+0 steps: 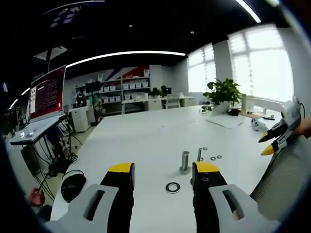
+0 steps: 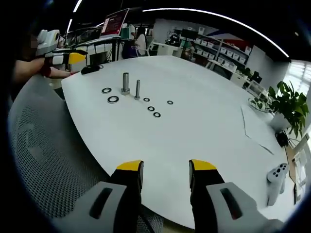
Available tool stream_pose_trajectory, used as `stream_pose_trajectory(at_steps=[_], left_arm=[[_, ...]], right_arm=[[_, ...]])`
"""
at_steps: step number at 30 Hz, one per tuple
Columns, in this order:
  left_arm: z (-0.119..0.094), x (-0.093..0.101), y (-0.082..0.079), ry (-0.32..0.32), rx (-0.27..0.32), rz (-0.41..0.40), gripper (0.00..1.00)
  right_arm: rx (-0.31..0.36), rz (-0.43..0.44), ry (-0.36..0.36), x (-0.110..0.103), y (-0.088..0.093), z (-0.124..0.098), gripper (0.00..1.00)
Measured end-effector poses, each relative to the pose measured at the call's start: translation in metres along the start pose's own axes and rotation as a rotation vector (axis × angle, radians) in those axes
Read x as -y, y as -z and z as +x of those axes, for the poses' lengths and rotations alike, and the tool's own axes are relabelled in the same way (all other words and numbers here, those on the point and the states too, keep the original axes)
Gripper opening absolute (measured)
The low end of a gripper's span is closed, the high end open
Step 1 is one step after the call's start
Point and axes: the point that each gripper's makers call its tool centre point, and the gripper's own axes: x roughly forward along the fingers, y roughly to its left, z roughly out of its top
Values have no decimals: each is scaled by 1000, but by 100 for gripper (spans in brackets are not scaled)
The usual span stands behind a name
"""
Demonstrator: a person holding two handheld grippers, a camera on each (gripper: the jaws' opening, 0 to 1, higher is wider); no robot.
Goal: Place the washer onto the threaded stud by aligning its center hole with the stud, sliding it down to the base, and recovering from edge contact or off-axis alignment until the washer reaches the visible bottom stop.
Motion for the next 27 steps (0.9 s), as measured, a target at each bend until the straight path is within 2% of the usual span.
stream_pose_trajectory(at_steps=[5,9,27], left_arm=[[0,2,-1,16,6,-17,46],[1,3,2,20,-14,-15,46],[1,3,7,19,-34,-7,45]], right_arm=[[-1,2,0,0,1,0,40],[0,1,-4,-1,0,0,39],[0,12,-3,-1,1,0,38]])
